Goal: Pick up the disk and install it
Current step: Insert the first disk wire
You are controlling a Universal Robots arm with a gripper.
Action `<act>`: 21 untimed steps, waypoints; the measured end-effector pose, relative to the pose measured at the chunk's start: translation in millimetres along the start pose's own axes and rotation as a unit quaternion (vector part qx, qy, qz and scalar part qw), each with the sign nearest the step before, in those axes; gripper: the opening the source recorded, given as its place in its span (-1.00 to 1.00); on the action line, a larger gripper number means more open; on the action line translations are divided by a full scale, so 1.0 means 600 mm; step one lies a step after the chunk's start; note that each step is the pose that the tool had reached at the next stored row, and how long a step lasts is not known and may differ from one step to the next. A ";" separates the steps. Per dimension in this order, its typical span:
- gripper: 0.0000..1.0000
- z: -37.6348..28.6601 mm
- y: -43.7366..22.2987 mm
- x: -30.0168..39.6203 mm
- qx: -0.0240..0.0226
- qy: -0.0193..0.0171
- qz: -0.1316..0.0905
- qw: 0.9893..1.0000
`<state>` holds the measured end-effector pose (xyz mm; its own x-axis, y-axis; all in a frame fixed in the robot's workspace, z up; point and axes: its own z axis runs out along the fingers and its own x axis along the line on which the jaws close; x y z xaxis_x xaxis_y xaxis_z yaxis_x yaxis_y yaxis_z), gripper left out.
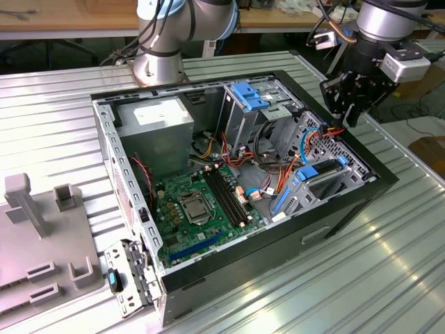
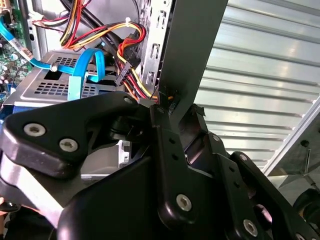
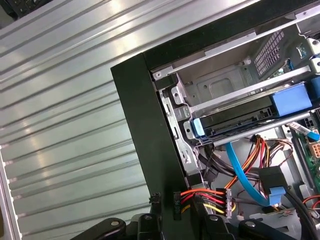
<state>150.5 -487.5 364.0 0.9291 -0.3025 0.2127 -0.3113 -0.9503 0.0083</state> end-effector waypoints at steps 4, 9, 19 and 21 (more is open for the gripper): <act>-0.27 0.005 0.000 -0.001 0.000 0.000 0.000 1.000; -0.56 0.006 0.000 -0.001 0.000 0.000 0.000 1.000; -0.66 -0.002 0.000 0.000 0.000 0.000 0.000 1.000; -0.66 -0.005 0.000 0.001 0.000 0.000 0.001 1.000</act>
<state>150.5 -487.5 367.4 0.9287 -0.3035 0.2132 -0.3124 -0.9499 0.0082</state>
